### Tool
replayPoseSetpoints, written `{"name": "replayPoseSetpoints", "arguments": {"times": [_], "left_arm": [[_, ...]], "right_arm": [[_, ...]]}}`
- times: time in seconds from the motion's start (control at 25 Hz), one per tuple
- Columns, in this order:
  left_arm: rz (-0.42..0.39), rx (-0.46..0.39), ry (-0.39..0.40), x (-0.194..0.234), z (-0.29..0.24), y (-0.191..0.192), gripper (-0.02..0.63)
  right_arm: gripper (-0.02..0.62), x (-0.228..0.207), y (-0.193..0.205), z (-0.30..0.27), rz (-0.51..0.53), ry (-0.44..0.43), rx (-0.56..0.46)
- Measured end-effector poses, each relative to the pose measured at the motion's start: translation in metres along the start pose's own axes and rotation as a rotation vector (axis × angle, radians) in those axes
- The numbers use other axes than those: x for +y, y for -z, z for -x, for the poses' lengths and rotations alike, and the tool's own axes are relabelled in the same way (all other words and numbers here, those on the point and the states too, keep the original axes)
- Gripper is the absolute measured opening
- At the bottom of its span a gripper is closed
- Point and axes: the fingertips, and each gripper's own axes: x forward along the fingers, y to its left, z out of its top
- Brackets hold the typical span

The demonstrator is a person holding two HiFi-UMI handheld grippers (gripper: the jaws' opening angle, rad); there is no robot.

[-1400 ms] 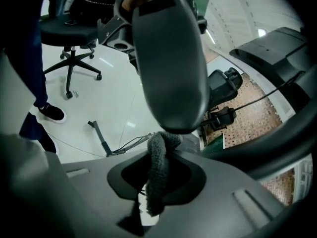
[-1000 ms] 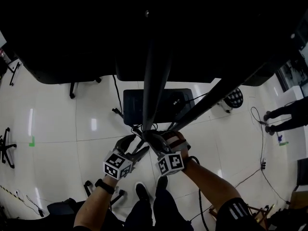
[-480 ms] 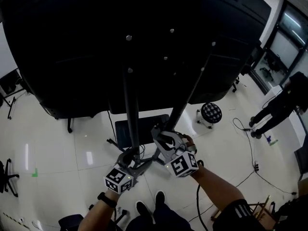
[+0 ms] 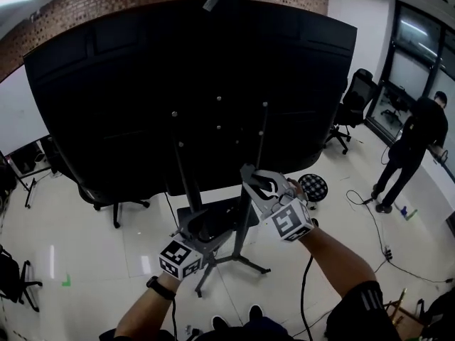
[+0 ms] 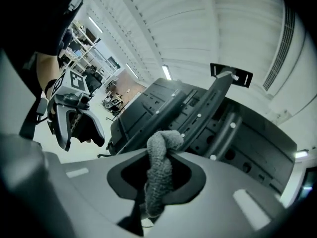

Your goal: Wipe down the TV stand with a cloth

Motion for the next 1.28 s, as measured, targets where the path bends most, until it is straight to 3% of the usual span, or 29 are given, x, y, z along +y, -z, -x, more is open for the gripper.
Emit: {"name": "replayPoseSetpoints", "arguments": {"times": [0.24,0.72,0.92,1.28], "left_arm": [[-0.082,-0.08,-0.02,-0.018,-0.027,-0.064,0.344],[-0.189,-0.135,-0.088,-0.017,-0.08,-0.14,0.339],[-0.204,-0.141,-0.13,-0.009,-0.09,-0.154,0.339],[-0.177,-0.126,-0.176,-0.002,-0.107,-0.141,0.334]], "right_arm": [[0.061,-0.066,-0.031,0.024,0.109,0.042,-0.068],[0.061,-0.182,-0.078,0.01,0.268,0.055,-0.155],[0.061,-0.21,-0.082,-0.012,0.297,0.024,-0.166],[0.057,-0.208,-0.073,-0.01,0.218,-0.02,-0.289]]}}
